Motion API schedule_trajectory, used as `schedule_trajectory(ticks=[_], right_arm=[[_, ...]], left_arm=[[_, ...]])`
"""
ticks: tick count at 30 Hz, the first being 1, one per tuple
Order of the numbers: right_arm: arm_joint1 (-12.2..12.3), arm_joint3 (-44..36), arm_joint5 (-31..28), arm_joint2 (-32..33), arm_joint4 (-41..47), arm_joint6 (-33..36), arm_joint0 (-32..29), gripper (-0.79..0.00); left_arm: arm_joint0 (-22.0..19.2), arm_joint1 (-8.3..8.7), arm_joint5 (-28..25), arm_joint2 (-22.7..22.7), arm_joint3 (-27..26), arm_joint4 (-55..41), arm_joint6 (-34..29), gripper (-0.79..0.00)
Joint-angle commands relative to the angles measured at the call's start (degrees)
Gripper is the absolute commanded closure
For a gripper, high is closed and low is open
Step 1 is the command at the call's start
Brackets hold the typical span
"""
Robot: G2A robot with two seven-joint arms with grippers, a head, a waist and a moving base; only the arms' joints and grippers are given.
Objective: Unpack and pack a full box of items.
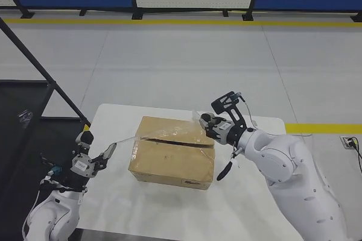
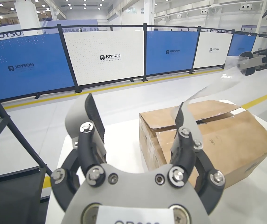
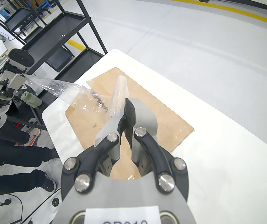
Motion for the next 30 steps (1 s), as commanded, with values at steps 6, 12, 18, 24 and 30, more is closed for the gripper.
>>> schedule_trajectory(ticks=[6, 12, 18, 24, 30], right_arm=[[0.1, -1.1, 1.0, 0.6, -0.3, -1.6, -0.2, 0.000], [-0.1, -1.4, 1.4, -0.6, -0.5, -1.5, 0.8, 0.000], [-0.6, -1.9, 0.8, -2.5, -1.3, -3.7, 2.7, 0.000], [-1.2, -4.7, 0.4, -4.6, -1.8, -5.5, 6.6, 0.000], [-2.7, -3.2, 0.0, -9.5, -0.1, -4.2, 14.0, 0.000]], left_arm=[[0.2, 0.10, 0.1, -0.2, 1.6, -0.9, 0.5, -0.591], [0.5, 0.13, 0.2, -0.4, 2.7, -2.3, 0.8, -0.591], [0.5, -0.01, -0.8, 0.4, 3.8, -7.3, 0.0, -0.594], [0.2, -0.17, -1.7, 1.4, 4.1, -11.8, -1.1, -0.613], [0.2, -0.38, -2.5, 2.3, 4.5, -17.6, -2.4, -0.656]])
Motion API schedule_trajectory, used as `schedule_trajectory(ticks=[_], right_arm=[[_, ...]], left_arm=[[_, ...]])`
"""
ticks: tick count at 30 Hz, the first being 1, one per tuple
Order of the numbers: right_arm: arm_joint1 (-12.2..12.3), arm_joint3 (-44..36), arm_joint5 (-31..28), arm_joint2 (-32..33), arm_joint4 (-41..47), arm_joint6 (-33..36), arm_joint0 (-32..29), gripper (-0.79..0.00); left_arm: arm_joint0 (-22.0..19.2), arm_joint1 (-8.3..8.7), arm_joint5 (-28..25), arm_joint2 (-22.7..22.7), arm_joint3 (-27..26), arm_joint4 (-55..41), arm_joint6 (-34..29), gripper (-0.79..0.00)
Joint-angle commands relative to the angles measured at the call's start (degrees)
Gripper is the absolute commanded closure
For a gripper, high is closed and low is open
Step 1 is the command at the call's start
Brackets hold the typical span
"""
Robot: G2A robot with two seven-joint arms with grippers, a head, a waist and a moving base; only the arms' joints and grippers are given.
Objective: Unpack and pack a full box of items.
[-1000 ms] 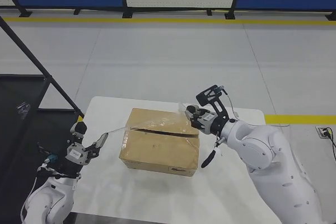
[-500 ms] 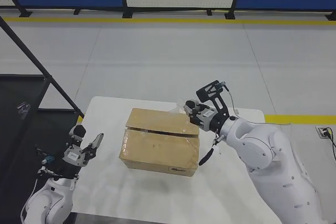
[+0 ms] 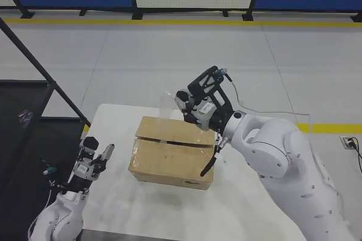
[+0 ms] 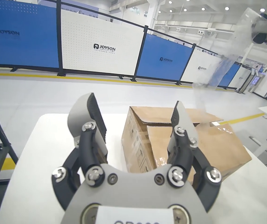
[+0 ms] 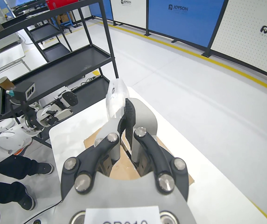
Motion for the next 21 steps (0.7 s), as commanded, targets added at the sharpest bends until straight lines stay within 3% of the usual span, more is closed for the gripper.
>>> schedule_trajectory(ticks=[1, 5, 16, 21], right_arm=[[-0.5, 0.9, -0.4, -1.7, 0.5, 0.1, 2.5, 0.000], [-1.8, 3.8, -0.4, -5.2, 1.7, -0.3, 7.3, 0.000], [-4.9, 10.7, 2.3, -10.8, 5.6, -4.7, 14.2, 0.000], [-6.0, 12.6, 2.5, -13.2, 5.1, -5.3, 15.4, 0.000]], left_arm=[[0.0, -0.07, -0.2, 0.3, 0.2, -2.3, -0.6, -0.680], [-0.1, -0.24, -1.6, 1.1, 1.1, -9.0, -3.0, -0.785], [0.5, -0.23, -9.1, 3.0, 2.6, -35.2, -15.1, -0.785], [0.5, -0.06, -9.5, 3.5, 3.0, -45.3, -20.9, -0.785]])
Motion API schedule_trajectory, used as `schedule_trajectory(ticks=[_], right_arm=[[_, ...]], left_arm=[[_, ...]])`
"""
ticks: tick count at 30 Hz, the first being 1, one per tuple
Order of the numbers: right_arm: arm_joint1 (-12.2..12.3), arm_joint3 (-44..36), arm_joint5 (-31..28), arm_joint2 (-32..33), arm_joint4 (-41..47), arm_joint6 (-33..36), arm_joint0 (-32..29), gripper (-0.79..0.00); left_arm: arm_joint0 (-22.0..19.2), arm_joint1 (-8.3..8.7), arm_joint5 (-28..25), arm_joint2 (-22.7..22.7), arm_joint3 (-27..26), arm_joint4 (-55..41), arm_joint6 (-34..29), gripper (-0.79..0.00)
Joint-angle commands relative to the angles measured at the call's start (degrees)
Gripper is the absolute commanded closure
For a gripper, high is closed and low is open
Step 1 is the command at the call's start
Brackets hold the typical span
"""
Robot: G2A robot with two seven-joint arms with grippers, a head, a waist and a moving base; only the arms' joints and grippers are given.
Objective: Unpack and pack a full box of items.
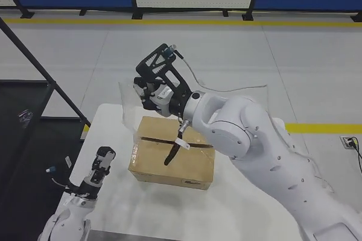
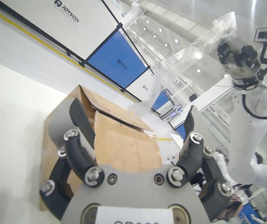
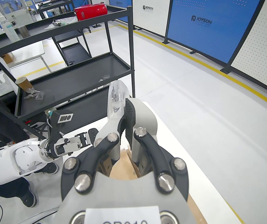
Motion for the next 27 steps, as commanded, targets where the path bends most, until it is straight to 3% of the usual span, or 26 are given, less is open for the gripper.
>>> schedule_trajectory(ticks=[1, 9, 16, 22, 27], right_arm=[[-0.1, 0.2, -0.2, -0.2, -0.2, 0.3, 0.2, 0.000], [-0.1, 0.2, -0.2, -0.2, -0.2, 0.3, 0.2, 0.000], [-0.2, -2.4, 2.4, 2.2, -1.1, -6.3, -3.7, 0.000], [-0.3, -4.5, 3.3, 3.7, -2.0, -9.6, -6.0, 0.000], [-0.6, -5.1, 3.7, 4.6, -1.9, -10.7, -6.9, 0.000]], left_arm=[[0.0, 0.01, 0.1, 0.0, 0.0, -0.1, 0.1, -0.785], [0.0, 0.01, 0.1, 0.0, 0.0, -0.1, 0.1, -0.785], [-0.2, -0.23, 1.5, 1.1, -1.3, -1.3, 1.0, -0.785], [-1.4, -0.85, 1.8, 2.8, -1.8, -6.7, 4.0, -0.785], [-1.7, -1.10, 1.4, 4.2, -2.6, -11.7, 2.4, -0.776]])
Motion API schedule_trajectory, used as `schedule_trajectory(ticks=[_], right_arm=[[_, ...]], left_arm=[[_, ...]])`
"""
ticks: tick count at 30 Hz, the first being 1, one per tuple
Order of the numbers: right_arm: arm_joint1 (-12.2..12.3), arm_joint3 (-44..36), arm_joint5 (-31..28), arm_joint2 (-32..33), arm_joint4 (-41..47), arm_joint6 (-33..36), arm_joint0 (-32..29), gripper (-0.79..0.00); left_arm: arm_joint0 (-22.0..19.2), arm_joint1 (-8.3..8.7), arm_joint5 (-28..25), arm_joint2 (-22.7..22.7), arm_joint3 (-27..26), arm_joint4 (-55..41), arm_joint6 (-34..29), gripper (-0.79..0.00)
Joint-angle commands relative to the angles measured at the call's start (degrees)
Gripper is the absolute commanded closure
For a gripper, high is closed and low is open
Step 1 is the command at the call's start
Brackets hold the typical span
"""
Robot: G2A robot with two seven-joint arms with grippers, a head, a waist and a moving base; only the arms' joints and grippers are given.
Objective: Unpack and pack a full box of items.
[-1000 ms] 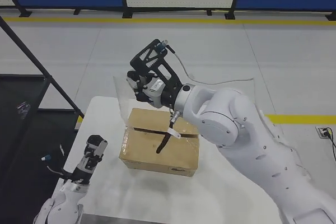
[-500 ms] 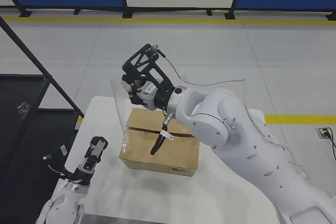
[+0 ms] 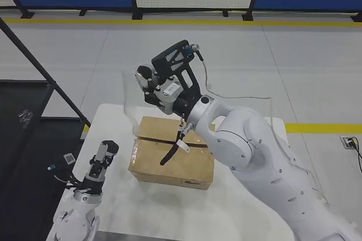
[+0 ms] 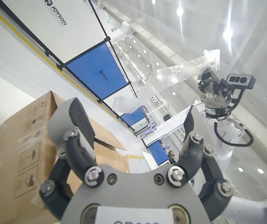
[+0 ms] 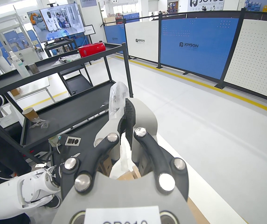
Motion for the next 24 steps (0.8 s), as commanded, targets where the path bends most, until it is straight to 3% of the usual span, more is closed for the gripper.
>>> schedule_trajectory(ticks=[1, 15, 24], right_arm=[[-0.1, -0.1, 0.0, 0.3, 0.1, -0.3, -0.2, 0.000], [-0.8, -2.4, 0.0, 1.9, -0.8, -0.7, -2.4, 0.000], [-1.2, -3.1, -0.4, 2.7, -1.1, -0.3, -3.6, 0.000]], left_arm=[[-0.1, -0.07, 0.1, 0.6, -0.3, -2.0, -1.0, -0.776], [-2.9, -0.41, 0.7, 6.1, 2.3, -14.4, -14.2, -0.579], [-5.2, -0.64, 1.2, 7.4, 5.2, -23.2, -19.6, -0.391]])
